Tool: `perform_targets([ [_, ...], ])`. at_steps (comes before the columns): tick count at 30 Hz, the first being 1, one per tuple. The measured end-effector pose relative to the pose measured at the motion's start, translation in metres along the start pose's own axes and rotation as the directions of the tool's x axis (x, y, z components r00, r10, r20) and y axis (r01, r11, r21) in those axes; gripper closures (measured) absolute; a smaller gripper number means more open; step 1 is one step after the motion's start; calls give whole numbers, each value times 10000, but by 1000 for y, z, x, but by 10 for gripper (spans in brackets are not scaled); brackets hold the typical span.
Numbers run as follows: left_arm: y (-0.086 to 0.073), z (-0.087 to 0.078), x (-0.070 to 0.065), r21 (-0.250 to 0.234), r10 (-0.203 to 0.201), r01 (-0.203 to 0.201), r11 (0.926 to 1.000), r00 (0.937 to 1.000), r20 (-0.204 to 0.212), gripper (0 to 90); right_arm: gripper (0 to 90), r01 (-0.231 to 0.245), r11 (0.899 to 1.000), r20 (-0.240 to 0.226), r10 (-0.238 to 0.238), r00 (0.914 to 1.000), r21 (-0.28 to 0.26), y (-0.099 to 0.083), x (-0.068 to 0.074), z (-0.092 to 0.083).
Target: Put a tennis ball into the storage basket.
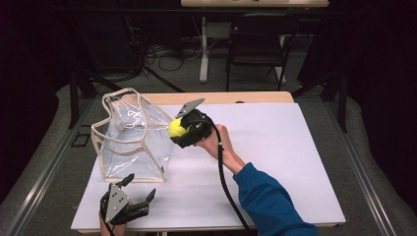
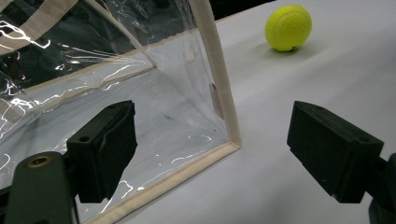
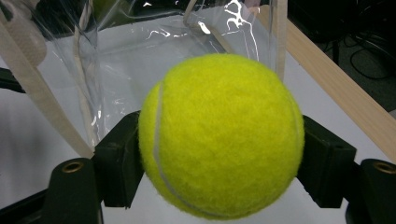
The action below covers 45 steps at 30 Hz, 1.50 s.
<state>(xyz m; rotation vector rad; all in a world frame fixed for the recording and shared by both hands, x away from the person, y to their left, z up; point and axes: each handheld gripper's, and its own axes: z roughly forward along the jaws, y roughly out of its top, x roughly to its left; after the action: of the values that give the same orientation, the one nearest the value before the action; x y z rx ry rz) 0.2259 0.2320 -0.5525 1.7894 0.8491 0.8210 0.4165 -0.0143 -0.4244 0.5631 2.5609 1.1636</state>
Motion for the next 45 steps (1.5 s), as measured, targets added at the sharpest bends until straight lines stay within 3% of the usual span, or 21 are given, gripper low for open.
perform_targets([
  [25, 0, -1, 1, -83, -43, 43, 10000, 10000, 29, 161, 260, 85, 9982, 208, -73, 9998, -592, 26, -2, -6],
  [45, 0, -2, 0, -93, -29, 29, 10000, 10000, 11, 161, 260, -56, 9943, 89, 65, 9999, -1060, 34, 2, -1],
])
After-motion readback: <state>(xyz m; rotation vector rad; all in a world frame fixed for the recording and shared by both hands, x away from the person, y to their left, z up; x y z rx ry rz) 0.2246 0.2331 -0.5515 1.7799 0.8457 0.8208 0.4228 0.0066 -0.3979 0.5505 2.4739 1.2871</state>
